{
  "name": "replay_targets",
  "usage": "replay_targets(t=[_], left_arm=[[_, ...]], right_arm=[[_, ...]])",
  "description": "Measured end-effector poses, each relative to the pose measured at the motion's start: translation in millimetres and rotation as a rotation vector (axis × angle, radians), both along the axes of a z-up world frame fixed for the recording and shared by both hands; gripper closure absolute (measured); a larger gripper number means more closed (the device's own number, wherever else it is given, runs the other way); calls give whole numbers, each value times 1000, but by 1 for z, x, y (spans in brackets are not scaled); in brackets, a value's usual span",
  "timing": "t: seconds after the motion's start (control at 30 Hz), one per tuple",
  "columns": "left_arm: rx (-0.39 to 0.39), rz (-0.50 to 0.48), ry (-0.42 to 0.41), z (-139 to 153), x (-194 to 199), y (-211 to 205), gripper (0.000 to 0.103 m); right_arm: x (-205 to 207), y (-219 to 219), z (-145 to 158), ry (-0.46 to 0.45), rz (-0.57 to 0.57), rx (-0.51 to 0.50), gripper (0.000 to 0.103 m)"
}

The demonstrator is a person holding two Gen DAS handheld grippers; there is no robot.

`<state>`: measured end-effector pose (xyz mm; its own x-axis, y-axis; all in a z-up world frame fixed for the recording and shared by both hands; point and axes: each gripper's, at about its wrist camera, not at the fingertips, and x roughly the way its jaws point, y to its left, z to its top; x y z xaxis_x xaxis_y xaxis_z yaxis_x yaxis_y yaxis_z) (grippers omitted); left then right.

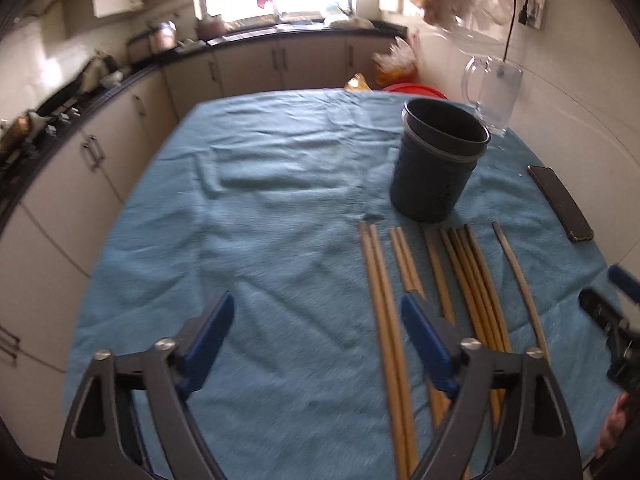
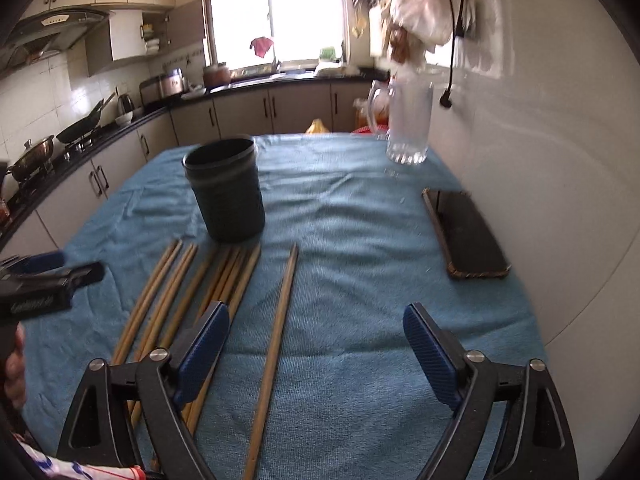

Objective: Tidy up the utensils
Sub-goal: 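Close the left tool on one chopstick while the right tool grasps another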

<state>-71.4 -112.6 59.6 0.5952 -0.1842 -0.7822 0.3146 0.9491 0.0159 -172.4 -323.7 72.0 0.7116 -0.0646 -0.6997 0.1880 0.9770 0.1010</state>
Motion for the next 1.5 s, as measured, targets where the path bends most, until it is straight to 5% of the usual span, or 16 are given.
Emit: replay_targets(t=[0.13, 0.27, 0.47, 0.73, 1.0, 1.27, 1.4, 1.5], left_arm=[[-46, -36, 75, -19, 28, -15, 35], [-58, -46, 162, -40, 48, -26, 67], [-44, -36, 146, -44, 55, -29, 79], [14, -38, 192, -42, 73, -36, 83], [69, -58, 266, -40, 96, -46, 83], [59, -70, 248, -42, 107, -50, 83], [49, -82, 215, -45, 106, -49, 83], [35, -91, 185, -45, 101, -46, 94]], right_arm=[[5, -1, -11, 23, -1, 14, 13], [9, -4, -15, 32, -5, 21, 13], [16, -5, -16, 39, -4, 24, 13], [49, -1, -23, 120, 87, 89, 26], [106, -8, -47, 272, 85, 77, 55], [148, 1, -48, 363, 76, 3, 65], [156, 6, -45, 362, 77, 8, 90], [157, 8, -45, 346, 81, 12, 95]])
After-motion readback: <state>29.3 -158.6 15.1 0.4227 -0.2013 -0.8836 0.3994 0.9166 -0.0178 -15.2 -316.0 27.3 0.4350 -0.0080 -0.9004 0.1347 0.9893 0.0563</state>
